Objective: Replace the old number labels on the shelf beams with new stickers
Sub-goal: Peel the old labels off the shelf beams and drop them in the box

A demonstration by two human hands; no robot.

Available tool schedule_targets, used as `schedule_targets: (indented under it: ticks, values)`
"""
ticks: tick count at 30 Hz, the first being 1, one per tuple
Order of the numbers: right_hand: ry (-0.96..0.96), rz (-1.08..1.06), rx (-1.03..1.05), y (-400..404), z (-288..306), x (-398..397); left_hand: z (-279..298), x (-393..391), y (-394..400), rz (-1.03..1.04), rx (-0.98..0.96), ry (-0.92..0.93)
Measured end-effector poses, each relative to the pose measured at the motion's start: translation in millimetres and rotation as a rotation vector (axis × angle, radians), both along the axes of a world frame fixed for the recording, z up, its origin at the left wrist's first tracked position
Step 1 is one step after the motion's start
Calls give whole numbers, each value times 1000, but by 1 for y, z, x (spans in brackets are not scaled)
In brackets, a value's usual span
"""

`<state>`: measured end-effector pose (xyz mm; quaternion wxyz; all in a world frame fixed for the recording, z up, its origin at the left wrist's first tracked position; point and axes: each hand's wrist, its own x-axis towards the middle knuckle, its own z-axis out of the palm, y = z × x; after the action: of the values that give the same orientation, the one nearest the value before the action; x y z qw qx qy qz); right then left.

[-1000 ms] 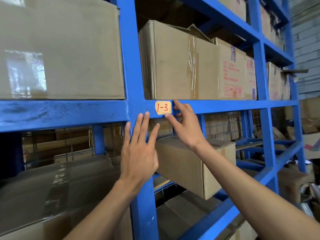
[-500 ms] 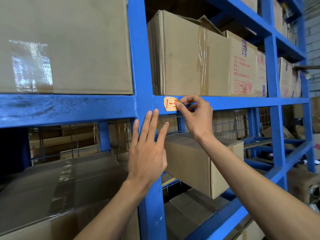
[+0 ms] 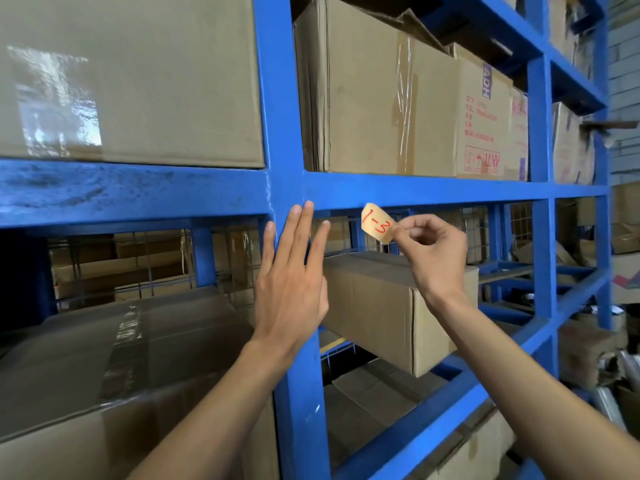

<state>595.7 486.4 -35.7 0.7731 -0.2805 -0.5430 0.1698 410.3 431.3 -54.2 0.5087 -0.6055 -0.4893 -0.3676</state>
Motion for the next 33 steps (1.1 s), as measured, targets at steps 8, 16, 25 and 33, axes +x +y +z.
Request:
schedule_targets:
  ticks: [8, 16, 25, 33]
  values:
    - [-67, -95, -232, -7, -93, 45, -73, 14, -4, -197, -157, 23]
    - [-89, -227, -487, -14, -206, 83, -208, 55, 20, -235, -752, 14]
    - [-186, -259, -691, -24, -286, 97, -283, 55, 40, -128, -969, 136]
    - [-221, -260, -820, -27, -334, 97, -304, 64, 33, -151, -921, 156]
